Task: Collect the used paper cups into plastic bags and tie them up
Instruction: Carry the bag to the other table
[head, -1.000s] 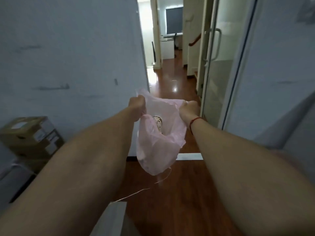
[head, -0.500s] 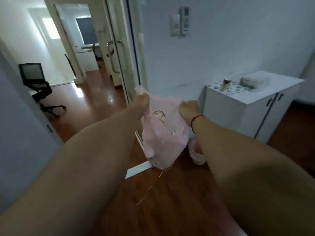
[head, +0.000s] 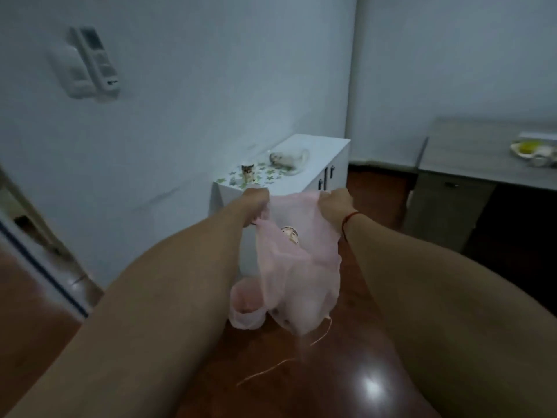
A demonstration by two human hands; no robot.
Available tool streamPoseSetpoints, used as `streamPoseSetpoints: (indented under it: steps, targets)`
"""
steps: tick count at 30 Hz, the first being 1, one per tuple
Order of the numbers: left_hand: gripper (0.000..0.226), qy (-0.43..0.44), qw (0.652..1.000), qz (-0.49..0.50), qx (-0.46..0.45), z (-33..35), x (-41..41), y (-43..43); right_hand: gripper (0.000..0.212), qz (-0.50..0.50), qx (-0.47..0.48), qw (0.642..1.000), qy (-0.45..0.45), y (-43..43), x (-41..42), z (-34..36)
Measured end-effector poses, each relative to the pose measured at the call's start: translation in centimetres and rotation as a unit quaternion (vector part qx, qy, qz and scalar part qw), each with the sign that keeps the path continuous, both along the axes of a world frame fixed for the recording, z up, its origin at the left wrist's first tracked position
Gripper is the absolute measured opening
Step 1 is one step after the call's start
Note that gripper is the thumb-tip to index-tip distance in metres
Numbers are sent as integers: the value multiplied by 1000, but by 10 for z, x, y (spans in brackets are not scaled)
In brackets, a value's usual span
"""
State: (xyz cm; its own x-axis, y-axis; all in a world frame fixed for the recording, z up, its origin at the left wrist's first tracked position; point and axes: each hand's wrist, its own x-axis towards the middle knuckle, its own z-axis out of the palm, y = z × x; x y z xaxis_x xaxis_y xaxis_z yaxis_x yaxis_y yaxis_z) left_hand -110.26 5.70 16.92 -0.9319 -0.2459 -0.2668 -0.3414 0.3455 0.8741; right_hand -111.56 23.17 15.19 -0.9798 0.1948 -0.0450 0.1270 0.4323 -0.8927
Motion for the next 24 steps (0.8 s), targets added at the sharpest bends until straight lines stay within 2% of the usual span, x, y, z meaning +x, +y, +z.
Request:
streamPoseSetpoints:
  steps: [2, 5, 11, 15, 17, 21, 24]
  targets:
    - [33, -7, 999, -34, 0, -1, -46, 29, 37, -39, -2, 999, 8, 28, -32, 4]
    - [37, -5, 998, -65, -17, -3, -111, 73, 39, -86, 10, 996, -3, 75, -77, 2]
    - [25, 18, 991, -130, -17, -3, -219, 178, 41, -179, -1, 984, -27, 176, -150, -8]
    - [50, 8, 988, -153, 1, -10, -280, 248, 38, -226, -6, 974, -32, 247, -203, -18]
    - [52, -3, 988, -156, 3, -18, -308, 291, 38, -241, -2, 970, -40, 292, -231, -27]
    - [45, -24, 981, -190, -15, -23, -350, 368, 38, -253, 3, 966, -55, 367, -270, -31]
    - [41, 6, 971, -239, -2, -19, -385, 448, 40, -267, 11, 963, -42, 438, -301, -19]
